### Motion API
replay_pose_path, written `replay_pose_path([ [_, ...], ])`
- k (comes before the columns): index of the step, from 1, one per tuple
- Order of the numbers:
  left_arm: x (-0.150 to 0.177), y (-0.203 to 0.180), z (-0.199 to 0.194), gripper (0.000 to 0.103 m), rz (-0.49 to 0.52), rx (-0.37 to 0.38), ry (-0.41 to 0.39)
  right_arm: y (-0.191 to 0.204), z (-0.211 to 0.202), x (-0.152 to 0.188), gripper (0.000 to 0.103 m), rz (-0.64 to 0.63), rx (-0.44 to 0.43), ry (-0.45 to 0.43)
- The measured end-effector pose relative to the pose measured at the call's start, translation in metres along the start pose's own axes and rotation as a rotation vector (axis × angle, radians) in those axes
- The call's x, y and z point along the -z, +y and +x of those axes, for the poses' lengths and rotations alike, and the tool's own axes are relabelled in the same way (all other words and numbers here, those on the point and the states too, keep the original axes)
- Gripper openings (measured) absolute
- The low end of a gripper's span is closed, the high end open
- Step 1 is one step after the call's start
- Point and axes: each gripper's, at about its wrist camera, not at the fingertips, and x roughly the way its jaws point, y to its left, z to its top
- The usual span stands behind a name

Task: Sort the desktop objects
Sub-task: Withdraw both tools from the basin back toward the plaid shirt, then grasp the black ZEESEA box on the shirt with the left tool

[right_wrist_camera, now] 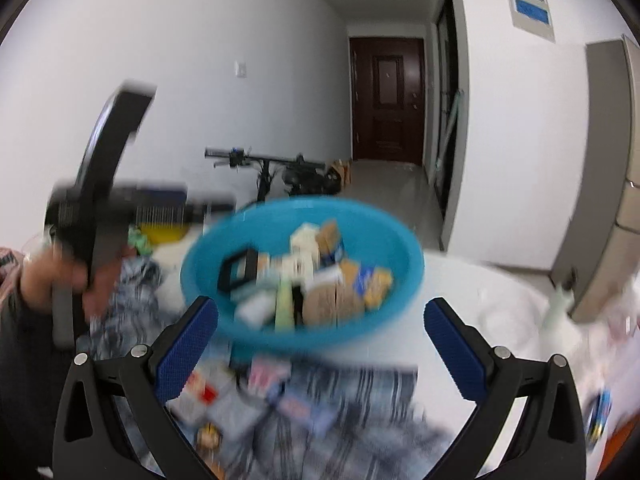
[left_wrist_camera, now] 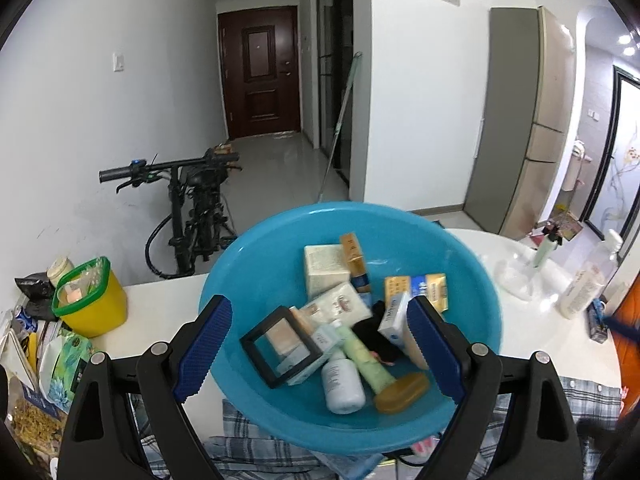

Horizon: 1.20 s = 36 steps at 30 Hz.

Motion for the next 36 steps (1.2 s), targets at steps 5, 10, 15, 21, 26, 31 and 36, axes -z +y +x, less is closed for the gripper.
replay_pose_path([
  [5,-0.001,-0.010,-0.015,0.091,0.017,0.034,-0.030,-0.001,0.007,0.048,0.103,0.012,-0.137,0.027],
  [10,-0.003,-0.016,-0.024,0.091,0.014,0.048,-0.048,-0.009,0.020,0.065,0.103,0.042,-0.174,0.032],
  [15,0.010,-0.017,-0.036,0.091,-0.004,0.088,-0.022,-0.012,0.019,0.067,0.103,0.065,-0.205,0.010],
  [21,0.056,-0.014,-0.065,0.091,0.045,-0.005,-0.008,-0.034,0.017,0.062,0.103,0.130,-0.217,0.002],
  [26,0.096,0.001,-0.087,0.091,-0.016,-0.014,0.010,-0.046,0.010,0.066,0.103,0.201,-0.220,-0.006],
  [31,0.129,0.005,-0.114,0.091,-0.040,-0.063,-0.063,-0.043,0.006,0.071,0.103,0.197,-0.208,0.014],
  [36,0.154,0.007,-0.128,0.091,-0.028,-0.063,-0.088,-0.036,0.002,0.076,0.103,0.187,-0.222,0.041],
])
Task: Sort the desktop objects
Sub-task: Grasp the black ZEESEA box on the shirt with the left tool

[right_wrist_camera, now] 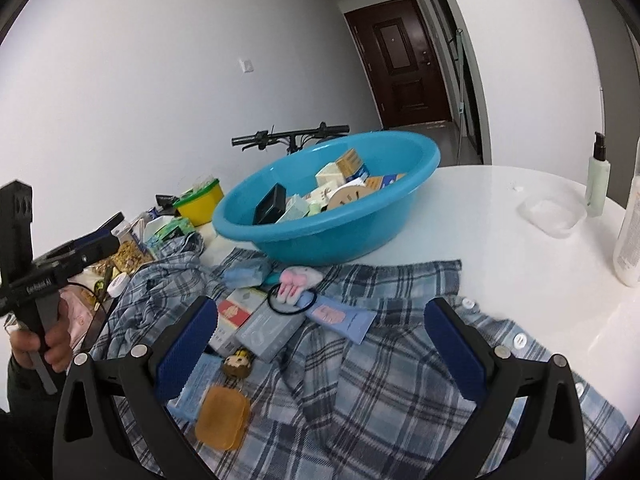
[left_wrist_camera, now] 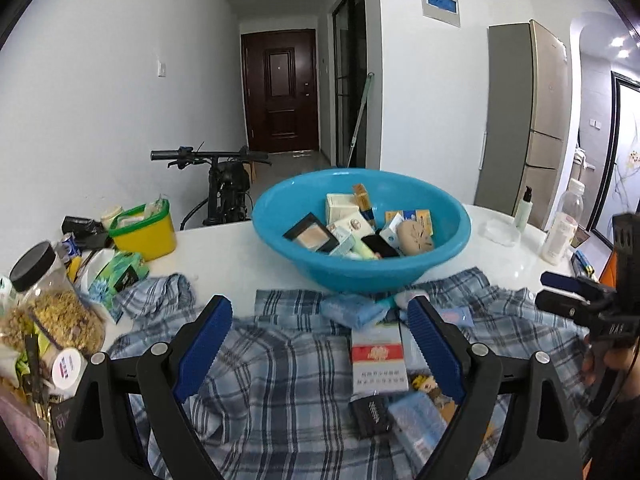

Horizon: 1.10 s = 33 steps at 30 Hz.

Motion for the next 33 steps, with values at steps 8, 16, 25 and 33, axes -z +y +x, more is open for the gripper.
replay_pose_path([
  [8,0.029,-0.005,0.018,0.091,0.027,0.010,0.118,0.013,0.003,0.009,0.103,-0.017,-0.008,0.035],
  [16,0.066,-0.032,0.050,0.091,0.093,-0.017,0.255,0.016,0.006,0.022,0.103,-0.022,-0.004,0.068],
  [25,0.083,-0.039,0.073,0.077,0.075,-0.023,0.323,0.011,0.006,0.028,0.103,-0.001,0.002,0.082],
  [33,0.086,-0.028,0.076,0.077,0.070,-0.082,0.352,0.008,0.011,0.033,0.103,0.009,-0.001,0.099],
])
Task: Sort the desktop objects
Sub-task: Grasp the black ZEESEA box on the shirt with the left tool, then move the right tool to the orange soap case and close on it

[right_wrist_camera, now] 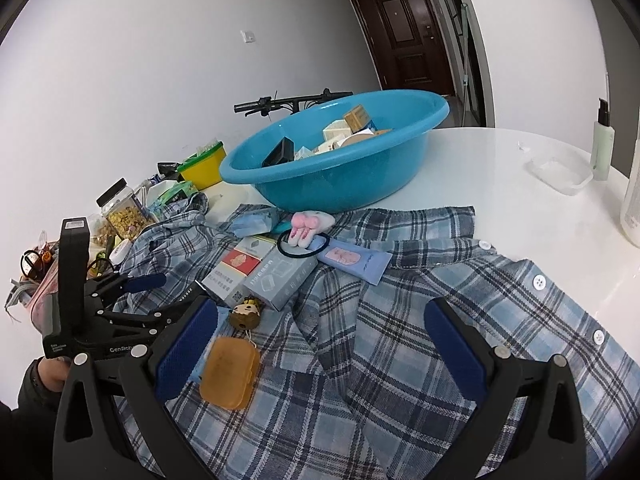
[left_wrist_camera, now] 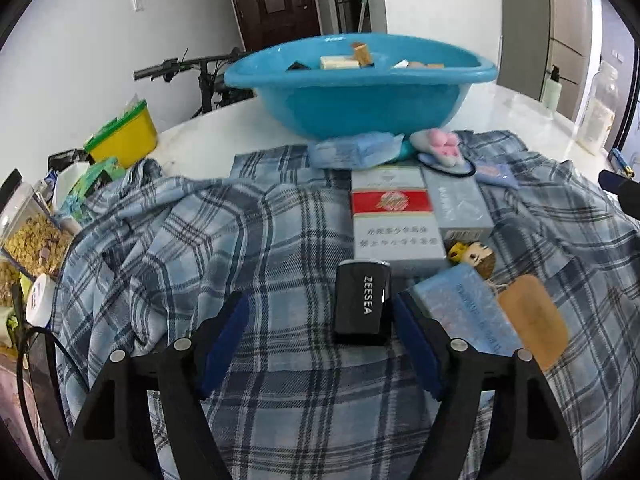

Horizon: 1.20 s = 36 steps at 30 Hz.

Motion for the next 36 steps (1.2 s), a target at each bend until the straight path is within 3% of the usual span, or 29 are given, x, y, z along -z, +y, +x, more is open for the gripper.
replay_pose_path([
  [2,0.000,-0.001,0.001,0.075,-0.007,0.019,0.000,0.001,0.001,0.000,0.103,0.001,0.000,0.001],
  [5,-0.002,-0.010,0.002,0.055,0.020,0.057,0.000,0.004,0.003,0.001,0.103,-0.006,-0.001,0.008],
  [7,-0.002,-0.015,0.007,0.036,0.027,0.080,0.020,0.005,0.003,0.002,0.103,-0.009,0.001,0.013],
  [8,-0.001,-0.016,0.009,0.033,0.028,0.081,0.028,0.006,0.003,0.003,0.103,-0.011,0.003,0.018],
  [16,0.002,-0.016,0.006,0.033,0.020,0.109,0.021,0.011,0.002,0.010,0.103,0.011,-0.006,0.016],
  [21,0.002,-0.016,0.007,0.033,0.017,0.099,0.006,0.037,0.001,0.015,0.103,-0.040,0.082,0.009],
  [26,0.004,-0.018,0.010,0.033,0.020,0.093,-0.001,0.048,0.009,0.021,0.103,-0.072,0.113,0.053],
  [28,0.004,-0.014,0.009,0.033,-0.001,0.125,-0.003,0.048,0.009,0.026,0.103,-0.081,0.112,0.061],
  [30,0.005,-0.010,0.006,0.033,-0.012,0.134,-0.013,0.053,0.010,0.030,0.096,-0.111,0.108,0.071],
  [31,0.005,-0.008,0.004,0.033,-0.015,0.134,-0.023,0.057,0.010,0.032,0.080,-0.134,0.120,0.081],
  [32,0.005,-0.005,0.001,0.033,-0.020,0.140,-0.031,0.061,0.011,0.035,0.071,-0.156,0.125,0.095],
  [36,0.006,0.001,-0.008,0.033,-0.030,0.157,-0.057,0.076,0.020,0.042,0.066,-0.215,0.103,0.153],
])
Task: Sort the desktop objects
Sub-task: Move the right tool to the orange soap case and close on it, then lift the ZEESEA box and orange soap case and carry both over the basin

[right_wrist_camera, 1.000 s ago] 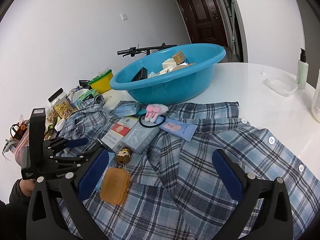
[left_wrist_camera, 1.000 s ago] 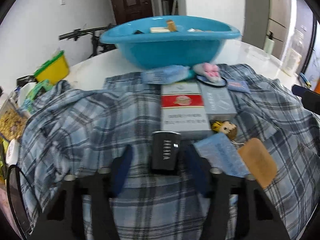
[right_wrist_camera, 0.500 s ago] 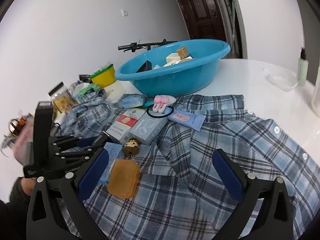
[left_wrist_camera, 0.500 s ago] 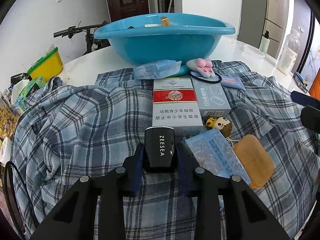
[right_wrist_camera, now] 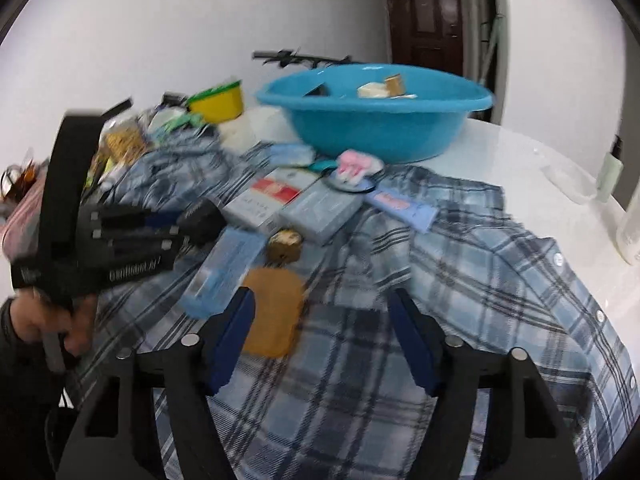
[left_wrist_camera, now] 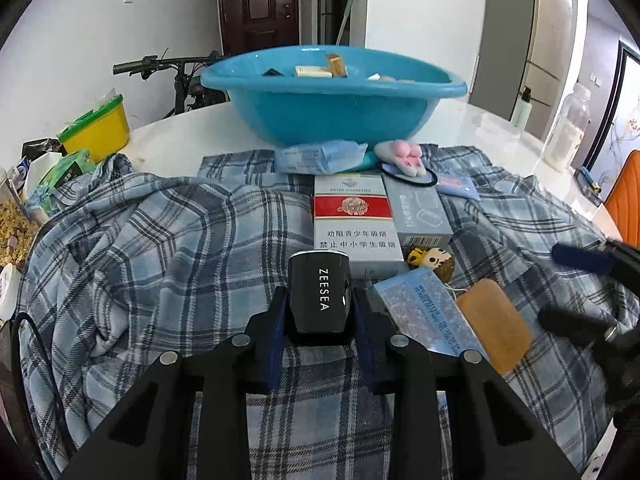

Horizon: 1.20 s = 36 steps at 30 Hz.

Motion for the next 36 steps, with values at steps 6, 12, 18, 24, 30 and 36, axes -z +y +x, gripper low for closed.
replay_pose_path([
  [6,0.002,0.003,-0.008,0.033,-0.004,0.032,-0.019,0.033,0.015,0.006,0.066,-0.107,0.001,0.060],
  [12,0.003,0.001,-0.008,0.033,-0.006,0.064,-0.023,0.036,0.026,0.008,0.050,-0.136,0.042,0.098],
  [18,0.003,0.000,-0.008,0.033,-0.006,0.082,-0.023,0.035,0.034,0.009,0.045,-0.137,0.028,0.109],
  [24,0.003,-0.001,-0.010,0.033,-0.003,0.091,-0.030,0.028,0.028,0.008,0.043,-0.101,0.013,0.084],
  [30,0.000,0.000,-0.016,0.033,-0.004,0.097,-0.036,0.014,0.015,0.007,0.043,-0.035,-0.006,0.035],
  [36,-0.008,0.002,-0.026,0.033,-0.011,0.087,-0.049,0.003,-0.007,0.002,0.043,-0.004,-0.036,-0.047],
])
